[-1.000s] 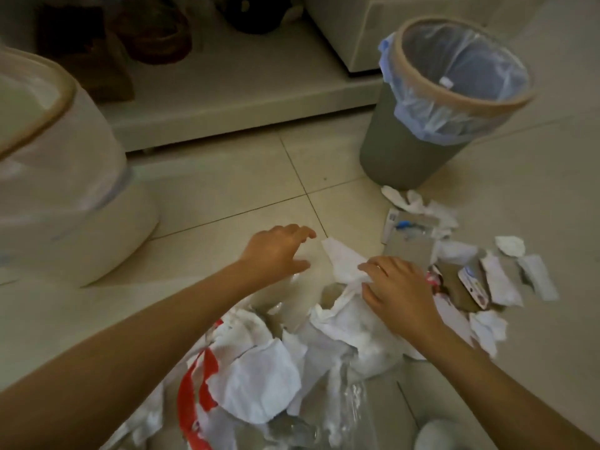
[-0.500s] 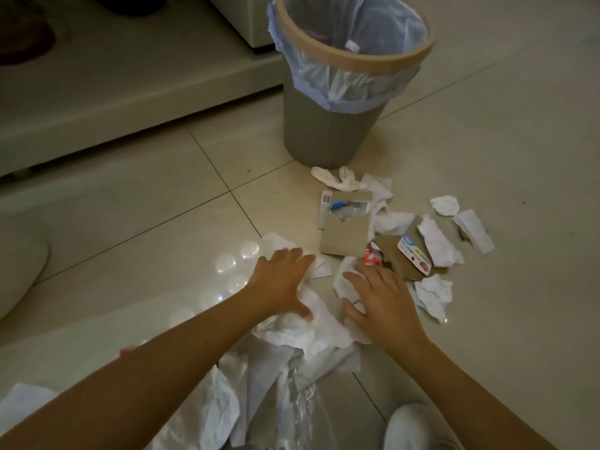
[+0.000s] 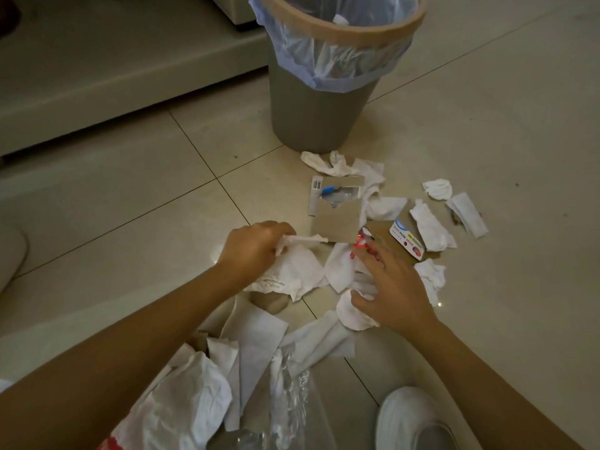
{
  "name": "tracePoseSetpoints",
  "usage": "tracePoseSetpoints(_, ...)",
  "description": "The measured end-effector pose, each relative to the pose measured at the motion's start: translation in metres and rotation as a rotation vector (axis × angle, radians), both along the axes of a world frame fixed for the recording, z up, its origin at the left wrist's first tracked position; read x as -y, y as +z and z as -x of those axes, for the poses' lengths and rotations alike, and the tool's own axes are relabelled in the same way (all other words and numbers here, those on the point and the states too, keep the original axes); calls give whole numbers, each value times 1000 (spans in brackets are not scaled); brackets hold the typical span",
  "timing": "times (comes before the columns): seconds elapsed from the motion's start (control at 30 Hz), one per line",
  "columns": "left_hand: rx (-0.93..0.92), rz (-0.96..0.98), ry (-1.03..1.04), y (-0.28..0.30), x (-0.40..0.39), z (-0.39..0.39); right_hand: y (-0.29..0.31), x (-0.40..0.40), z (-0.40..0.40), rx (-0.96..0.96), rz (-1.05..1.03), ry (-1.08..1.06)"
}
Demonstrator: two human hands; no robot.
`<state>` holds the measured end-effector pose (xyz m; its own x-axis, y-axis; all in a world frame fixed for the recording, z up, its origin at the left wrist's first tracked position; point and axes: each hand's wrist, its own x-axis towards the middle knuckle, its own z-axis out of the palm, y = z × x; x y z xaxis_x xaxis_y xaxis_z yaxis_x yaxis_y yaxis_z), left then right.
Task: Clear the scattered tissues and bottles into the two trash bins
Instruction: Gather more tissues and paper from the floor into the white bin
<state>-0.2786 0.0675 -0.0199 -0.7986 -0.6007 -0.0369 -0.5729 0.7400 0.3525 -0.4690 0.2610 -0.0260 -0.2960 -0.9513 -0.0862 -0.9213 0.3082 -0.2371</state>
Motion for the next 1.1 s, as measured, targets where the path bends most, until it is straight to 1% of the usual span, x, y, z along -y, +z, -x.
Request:
tracePoseSetpoints(0.1, -24, -3, 34, 2, 11, -5, 1, 4, 16, 44, -150, 66)
tracePoseSetpoints(0.2, -40, -26, 60, 0, 14, -8, 0, 10, 10, -30, -228, 70)
tracePoseSetpoints(0.27, -15, -47, 62, -2, 13, -11, -7, 16, -2, -34, -263, 43)
tracePoseSetpoints(0.37, 62, -115, 21, -3, 12, -16, -22, 27, -15, -39, -246, 34)
tracePoseSetpoints(0.47, 163, -143, -18, -4, 16, -22, -16, 36, -21, -39, -268, 21)
tracePoseSetpoints(0.57, 227, -156, -21, -8, 16, -27, -9, 41, -27, -38, -255, 83)
tracePoseSetpoints(0.67, 172, -140, 1, -11, 16, -30, -4, 42, -28, 102, -154, 51)
tracePoseSetpoints(0.77, -11, -183, 89, -1, 28, -30, 5, 44, -25, 321, 118, -37)
tracePoseSetpoints(0.83, -125, -217, 163, 8, 38, -31, 12, 45, -25, 393, 276, -68)
tracePoseSetpoints(0.97, -263, -275, 293, 18, 55, -40, 30, 56, -33, 597, 360, -114)
tracePoseSetpoints(1.1, -306, -302, 338, 22, 59, -49, 41, 69, -44, 685, 412, -97)
